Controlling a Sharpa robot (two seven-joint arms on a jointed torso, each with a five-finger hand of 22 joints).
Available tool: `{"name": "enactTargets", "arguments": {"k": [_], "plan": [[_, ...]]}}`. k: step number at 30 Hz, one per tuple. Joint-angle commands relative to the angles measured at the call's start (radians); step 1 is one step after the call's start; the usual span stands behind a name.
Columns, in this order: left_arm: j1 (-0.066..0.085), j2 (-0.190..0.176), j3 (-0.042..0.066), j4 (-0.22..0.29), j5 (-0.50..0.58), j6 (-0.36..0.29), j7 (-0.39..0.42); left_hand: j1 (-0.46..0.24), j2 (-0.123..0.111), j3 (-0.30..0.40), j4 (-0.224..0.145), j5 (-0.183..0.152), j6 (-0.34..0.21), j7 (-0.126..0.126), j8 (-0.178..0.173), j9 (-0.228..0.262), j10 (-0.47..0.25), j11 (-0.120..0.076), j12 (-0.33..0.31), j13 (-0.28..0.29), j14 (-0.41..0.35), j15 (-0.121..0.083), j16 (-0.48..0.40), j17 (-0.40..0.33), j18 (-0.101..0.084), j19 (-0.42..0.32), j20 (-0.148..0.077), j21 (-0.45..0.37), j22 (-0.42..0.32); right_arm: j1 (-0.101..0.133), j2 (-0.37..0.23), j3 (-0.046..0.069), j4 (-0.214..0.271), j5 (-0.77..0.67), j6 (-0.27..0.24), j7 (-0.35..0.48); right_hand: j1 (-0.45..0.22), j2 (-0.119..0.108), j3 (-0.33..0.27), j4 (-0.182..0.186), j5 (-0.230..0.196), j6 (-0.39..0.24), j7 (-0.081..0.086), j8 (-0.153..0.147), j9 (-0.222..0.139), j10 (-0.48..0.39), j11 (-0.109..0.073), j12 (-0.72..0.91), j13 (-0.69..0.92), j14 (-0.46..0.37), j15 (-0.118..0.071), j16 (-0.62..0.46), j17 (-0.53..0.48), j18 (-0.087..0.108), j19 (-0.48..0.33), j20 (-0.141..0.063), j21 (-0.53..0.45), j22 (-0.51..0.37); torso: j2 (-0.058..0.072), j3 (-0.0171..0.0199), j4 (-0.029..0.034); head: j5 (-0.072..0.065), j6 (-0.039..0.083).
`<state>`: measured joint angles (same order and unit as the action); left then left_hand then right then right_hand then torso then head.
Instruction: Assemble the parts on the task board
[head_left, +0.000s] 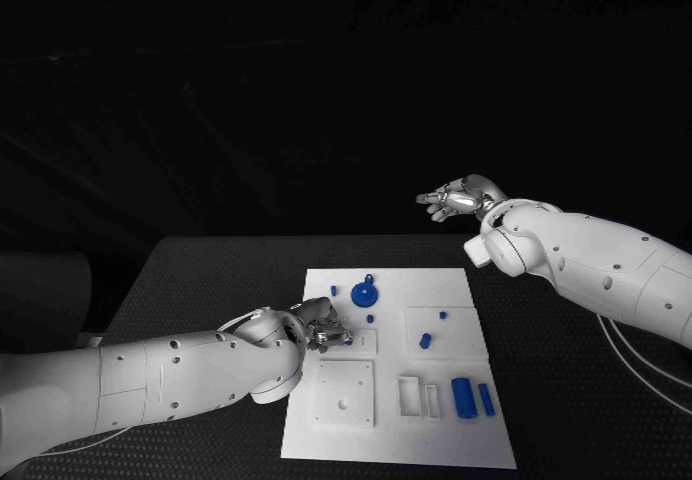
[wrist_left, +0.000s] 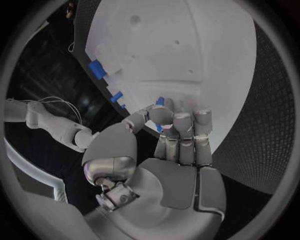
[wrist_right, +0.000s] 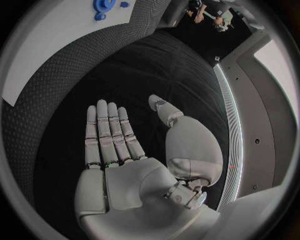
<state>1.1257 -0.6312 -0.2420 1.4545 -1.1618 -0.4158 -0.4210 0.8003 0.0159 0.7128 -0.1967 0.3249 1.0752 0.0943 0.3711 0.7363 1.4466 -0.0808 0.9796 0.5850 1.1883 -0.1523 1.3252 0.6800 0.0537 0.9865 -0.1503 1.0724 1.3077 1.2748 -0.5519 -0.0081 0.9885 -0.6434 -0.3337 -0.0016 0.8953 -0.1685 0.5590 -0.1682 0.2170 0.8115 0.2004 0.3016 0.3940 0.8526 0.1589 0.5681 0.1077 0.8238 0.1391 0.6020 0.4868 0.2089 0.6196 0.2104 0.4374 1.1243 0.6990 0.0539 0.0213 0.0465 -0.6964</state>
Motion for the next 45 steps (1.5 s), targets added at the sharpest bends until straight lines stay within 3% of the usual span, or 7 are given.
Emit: {"name": "enactTargets", "arguments": {"k": [1,9,22,25,34,41,45], "plan": [[-0.001,0.004,0.000,-0.001,-0.007,0.015,-0.005,0.011,0.008,-0.001,-0.006,0.003,0.162,-0.110,0.002,0.002,-0.041,-0.045,0.007,0.002,0.043,-0.057,0.007,-0.001,0.010,0.005,-0.120,0.004,0.015,0.000,0.001,0.000,0.002,0.002,0.013,0.007,-0.011,0.000,0.002,0.006,0.006,-0.004,0.003,0.004,-0.002,0.002,0.003,0.000,-0.001,-0.005,0.000,-0.001,-0.001,0.012,-0.008,0.000,-0.004,0.002,0.000,-0.0001,-0.0001,0.000,0.002],[-0.001,0.007,0.000,-0.003,-0.007,0.033,-0.011,0.012,0.003,-0.003,-0.006,-0.001,0.162,-0.110,0.001,0.002,-0.042,-0.045,0.008,0.002,0.042,-0.058,0.007,-0.002,0.010,0.005,-0.120,0.005,0.015,0.000,0.000,0.000,0.005,0.002,0.014,0.006,-0.012,0.000,0.001,0.006,0.007,-0.004,0.003,0.004,-0.002,0.002,0.003,0.000,-0.002,-0.005,0.001,-0.001,-0.002,0.013,-0.008,0.000,-0.004,0.002,0.000,-0.0001,0.0001,-0.001,0.001],[-0.001,0.012,0.000,-0.003,-0.010,0.057,-0.009,0.060,-0.073,-0.017,-0.023,-0.008,0.178,-0.113,0.004,0.003,-0.036,-0.047,0.032,0.007,0.045,-0.060,0.030,-0.004,0.013,0.010,-0.122,0.010,0.016,-0.001,0.000,0.000,0.008,0.002,0.016,0.005,-0.012,0.000,0.001,0.006,0.007,-0.005,0.003,0.004,-0.002,0.002,0.004,0.000,-0.003,-0.005,0.001,0.000,-0.002,0.013,-0.009,0.001,-0.005,0.002,0.000,-0.0003,0.0004,0.001,0.000],[-0.001,0.014,0.000,-0.003,-0.014,0.054,-0.007,0.066,-0.080,-0.018,-0.024,-0.008,0.182,-0.114,0.007,0.001,-0.035,-0.048,0.038,0.009,0.046,-0.060,0.035,-0.003,0.013,0.011,-0.121,0.012,0.016,-0.001,0.000,0.000,0.008,0.002,0.017,0.004,-0.012,0.000,0.001,0.006,0.008,-0.005,0.003,0.004,-0.002,0.001,0.004,0.000,-0.003,-0.005,0.001,0.000,-0.003,0.013,-0.009,0.001,-0.005,0.003,0.000,-0.0002,0.0005,0.002,-0.001],[-0.001,0.020,0.000,-0.005,-0.016,0.055,-0.005,0.077,-0.075,-0.022,-0.023,0.007,0.193,-0.117,0.016,-0.004,-0.034,-0.050,0.054,0.015,0.048,-0.059,0.049,-0.001,0.013,0.013,-0.121,0.017,0.017,-0.001,-0.001,0.000,0.009,0.002,0.018,0.003,-0.011,0.000,0.001,0.006,0.008,-0.005,0.003,0.004,-0.003,0.001,0.004,0.000,-0.004,-0.006,0.001,0.000,-0.003,0.013,-0.009,0.001,-0.005,0.003,0.000,0.0003,0.0005,0.003,-0.001],[-0.001,0.029,0.000,-0.005,-0.016,0.065,0.000,0.052,-0.037,-0.034,-0.012,0.012,0.197,-0.118,0.026,-0.011,-0.037,-0.052,0.070,0.019,0.047,-0.056,0.063,0.000,0.013,0.010,-0.119,0.022,0.018,-0.001,0.002,0.000,0.008,0.002,0.020,0.003,-0.012,0.001,0.001,0.007,0.009,-0.005,0.003,0.004,-0.003,0.002,0.004,0.000,-0.005,-0.006,0.002,0.000,-0.003,0.013,-0.009,0.001,-0.005,0.003,0.000,-0.0002,0.0001,0.004,0.001],[-0.001,0.033,0.000,-0.006,-0.016,0.074,0.002,0.051,-0.036,-0.034,-0.012,0.012,0.197,-0.118,0.026,-0.011,-0.037,-0.051,0.071,0.019,0.047,-0.056,0.063,0.000,0.013,0.009,-0.119,0.022,0.018,-0.001,0.002,0.000,0.008,0.002,0.021,0.003,-0.012,0.001,0.001,0.007,0.009,-0.005,0.003,0.004,-0.003,0.001,0.004,0.000,-0.005,-0.006,0.002,0.000,-0.003,0.013,-0.010,0.001,-0.006,0.003,0.000,-0.0002,0.0000,0.005,0.002]]}}
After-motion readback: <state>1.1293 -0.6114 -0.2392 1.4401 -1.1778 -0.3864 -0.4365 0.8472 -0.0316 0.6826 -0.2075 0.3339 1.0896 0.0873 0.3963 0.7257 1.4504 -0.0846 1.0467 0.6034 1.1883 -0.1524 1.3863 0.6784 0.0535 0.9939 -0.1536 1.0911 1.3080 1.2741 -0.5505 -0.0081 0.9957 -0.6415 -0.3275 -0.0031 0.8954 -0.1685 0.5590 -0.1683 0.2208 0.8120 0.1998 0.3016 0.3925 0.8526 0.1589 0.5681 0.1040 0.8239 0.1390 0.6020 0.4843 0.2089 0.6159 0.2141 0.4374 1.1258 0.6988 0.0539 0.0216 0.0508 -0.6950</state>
